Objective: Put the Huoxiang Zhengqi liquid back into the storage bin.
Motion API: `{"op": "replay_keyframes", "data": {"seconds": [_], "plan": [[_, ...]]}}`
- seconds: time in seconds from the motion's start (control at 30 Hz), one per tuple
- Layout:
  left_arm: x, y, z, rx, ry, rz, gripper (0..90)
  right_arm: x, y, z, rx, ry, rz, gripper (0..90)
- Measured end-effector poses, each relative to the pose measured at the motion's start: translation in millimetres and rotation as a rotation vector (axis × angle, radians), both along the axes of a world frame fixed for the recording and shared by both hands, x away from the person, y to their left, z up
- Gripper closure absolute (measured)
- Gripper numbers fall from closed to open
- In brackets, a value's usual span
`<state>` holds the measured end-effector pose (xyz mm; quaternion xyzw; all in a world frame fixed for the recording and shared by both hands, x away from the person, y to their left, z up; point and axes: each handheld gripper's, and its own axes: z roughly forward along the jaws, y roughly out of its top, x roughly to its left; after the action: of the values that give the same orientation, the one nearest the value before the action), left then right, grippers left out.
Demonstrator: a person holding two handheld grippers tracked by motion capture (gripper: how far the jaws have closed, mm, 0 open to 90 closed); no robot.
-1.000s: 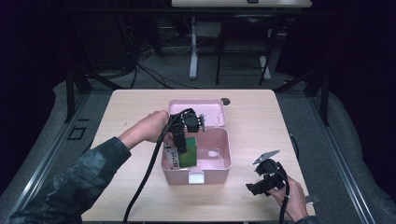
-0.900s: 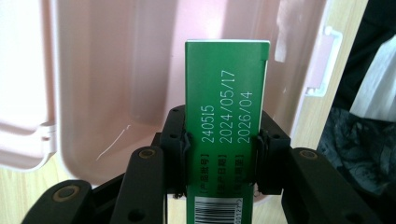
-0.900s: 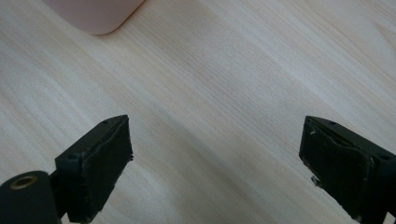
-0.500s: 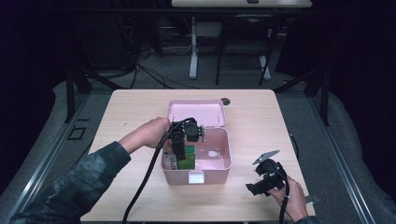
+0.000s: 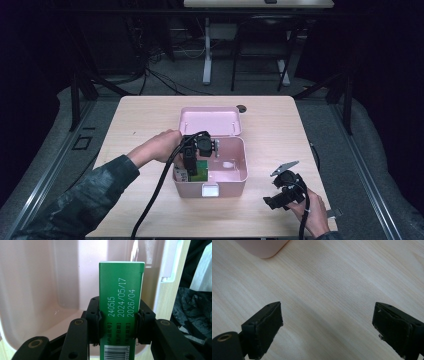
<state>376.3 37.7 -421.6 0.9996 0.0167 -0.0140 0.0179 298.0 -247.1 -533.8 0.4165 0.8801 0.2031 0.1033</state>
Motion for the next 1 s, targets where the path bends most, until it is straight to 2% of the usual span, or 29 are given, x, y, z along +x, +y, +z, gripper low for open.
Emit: {"op": "replay_keyframes", "data": {"seconds": [0.2,0.67,1.0], "plan": [[-0.5,1.6,-4.3,-0.011,0.012,0.002,62.9,0.2,-0.2,-0.3,-0.002,0.000,0.002,8.5],[-1.1,3.9,-11.4,-0.013,0.014,0.021,61.6,0.4,-1.0,0.0,0.004,-0.001,0.000,8.3],[2.7,11.8,-5.5,-0.043,0.015,0.072,51.4,0.3,-1.5,1.3,0.013,-0.005,-0.002,6.4]]}}
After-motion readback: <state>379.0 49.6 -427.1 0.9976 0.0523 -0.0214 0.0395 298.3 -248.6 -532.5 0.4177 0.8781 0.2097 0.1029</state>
